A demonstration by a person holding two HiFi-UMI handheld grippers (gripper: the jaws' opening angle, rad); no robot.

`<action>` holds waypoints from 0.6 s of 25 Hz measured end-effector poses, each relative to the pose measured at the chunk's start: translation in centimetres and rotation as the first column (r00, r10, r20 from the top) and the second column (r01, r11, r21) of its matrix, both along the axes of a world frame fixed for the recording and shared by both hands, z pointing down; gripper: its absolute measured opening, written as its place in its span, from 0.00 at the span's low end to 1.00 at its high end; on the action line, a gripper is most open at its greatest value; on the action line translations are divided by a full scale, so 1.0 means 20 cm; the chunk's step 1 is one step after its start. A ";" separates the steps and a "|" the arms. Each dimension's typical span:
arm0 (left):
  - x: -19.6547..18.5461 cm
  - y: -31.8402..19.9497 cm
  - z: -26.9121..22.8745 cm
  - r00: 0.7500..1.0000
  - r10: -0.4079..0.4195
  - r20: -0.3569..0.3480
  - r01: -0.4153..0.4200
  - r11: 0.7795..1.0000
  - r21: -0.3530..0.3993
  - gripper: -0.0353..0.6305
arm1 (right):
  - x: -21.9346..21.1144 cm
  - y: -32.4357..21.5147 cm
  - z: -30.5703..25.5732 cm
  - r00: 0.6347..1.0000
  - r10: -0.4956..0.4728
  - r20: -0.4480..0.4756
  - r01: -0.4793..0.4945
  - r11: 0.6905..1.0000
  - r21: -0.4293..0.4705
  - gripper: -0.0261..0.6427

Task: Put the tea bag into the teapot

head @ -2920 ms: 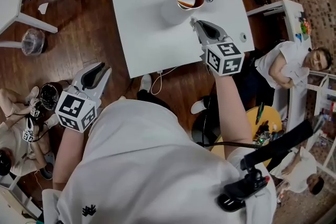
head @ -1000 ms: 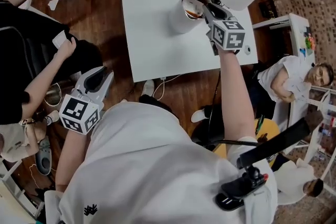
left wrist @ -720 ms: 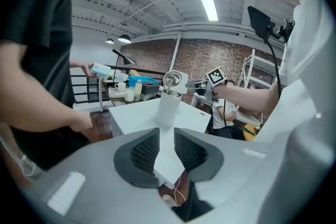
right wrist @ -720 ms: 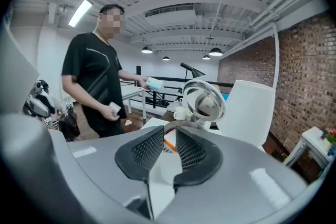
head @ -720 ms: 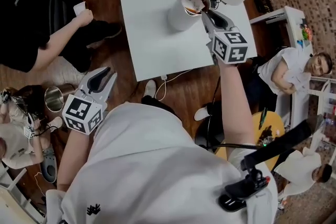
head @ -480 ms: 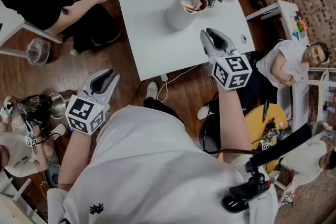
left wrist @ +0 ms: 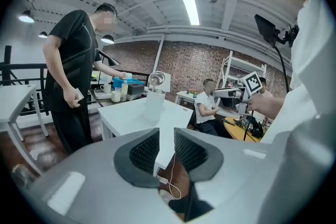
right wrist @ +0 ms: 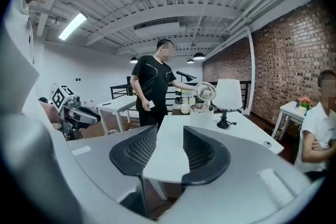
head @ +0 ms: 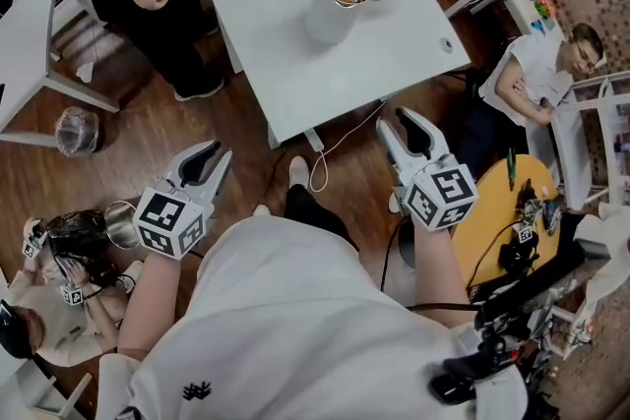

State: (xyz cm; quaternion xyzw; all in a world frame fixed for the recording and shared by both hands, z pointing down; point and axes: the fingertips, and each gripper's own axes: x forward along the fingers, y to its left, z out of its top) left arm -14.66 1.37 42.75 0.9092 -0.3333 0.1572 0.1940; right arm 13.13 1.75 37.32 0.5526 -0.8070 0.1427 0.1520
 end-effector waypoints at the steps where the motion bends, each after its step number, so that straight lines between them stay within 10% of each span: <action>1: -0.01 0.02 0.00 1.000 0.007 0.000 -0.007 1.000 0.000 0.15 | -0.02 0.05 0.00 1.000 0.002 0.003 -0.002 1.000 -0.003 0.28; 15: -0.07 0.23 -0.02 0.997 0.076 0.002 -0.076 0.997 0.032 0.15 | -0.14 0.42 -0.05 0.999 0.043 0.018 -0.043 0.999 0.021 0.31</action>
